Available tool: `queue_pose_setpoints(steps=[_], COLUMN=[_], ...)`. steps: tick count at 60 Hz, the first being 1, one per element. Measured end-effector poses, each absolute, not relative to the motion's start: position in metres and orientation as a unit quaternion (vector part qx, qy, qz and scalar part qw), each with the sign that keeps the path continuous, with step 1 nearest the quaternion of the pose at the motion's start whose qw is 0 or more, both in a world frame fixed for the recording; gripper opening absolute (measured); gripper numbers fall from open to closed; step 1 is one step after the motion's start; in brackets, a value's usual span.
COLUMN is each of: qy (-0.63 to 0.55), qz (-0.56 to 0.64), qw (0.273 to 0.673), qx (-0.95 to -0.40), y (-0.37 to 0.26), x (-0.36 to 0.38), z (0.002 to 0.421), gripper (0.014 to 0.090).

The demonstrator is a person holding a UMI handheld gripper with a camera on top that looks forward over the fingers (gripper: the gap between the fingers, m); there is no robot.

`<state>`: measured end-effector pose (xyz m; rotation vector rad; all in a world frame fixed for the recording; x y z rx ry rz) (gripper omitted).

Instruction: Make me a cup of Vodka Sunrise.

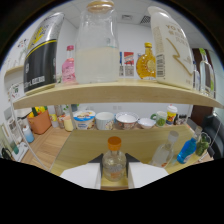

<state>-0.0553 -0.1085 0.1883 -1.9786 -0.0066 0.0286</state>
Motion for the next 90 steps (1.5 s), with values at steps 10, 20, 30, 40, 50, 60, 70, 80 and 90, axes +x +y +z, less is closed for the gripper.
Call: queue_pose_setpoints(steps=[10,20,30,40,50,60,70,80,90], qy=[-0.004,-0.009,-0.004,-0.002,0.007,0.013,0.01,-0.014,-0.038], qz=[0.028,0.045,0.05,0.052,0.045,0.028,0.025,0.022,0.02], qw=[0.564,0.577,0.573,0.558,0.53,0.495,0.463,0.46,0.46], qx=[-0.826,-0.816,-0.818,-0.828,-0.847,-0.868,-0.886,-0.887,-0.887], y=[-0.124,-0.163,-0.205,-0.222,-0.212,-0.2,-0.195,-0.192,-0.2], x=[-0.057,-0.064,-0.067,-0.072,-0.074,-0.072,-0.075,-0.081,-0.084], z=[0.209,0.23,0.212,0.166,0.104,0.055,0.026,0.022,0.02], gripper=[0.0353,0.0351,0.035,0.0351,0.035,0.035,0.0349,0.0357,0.0366])
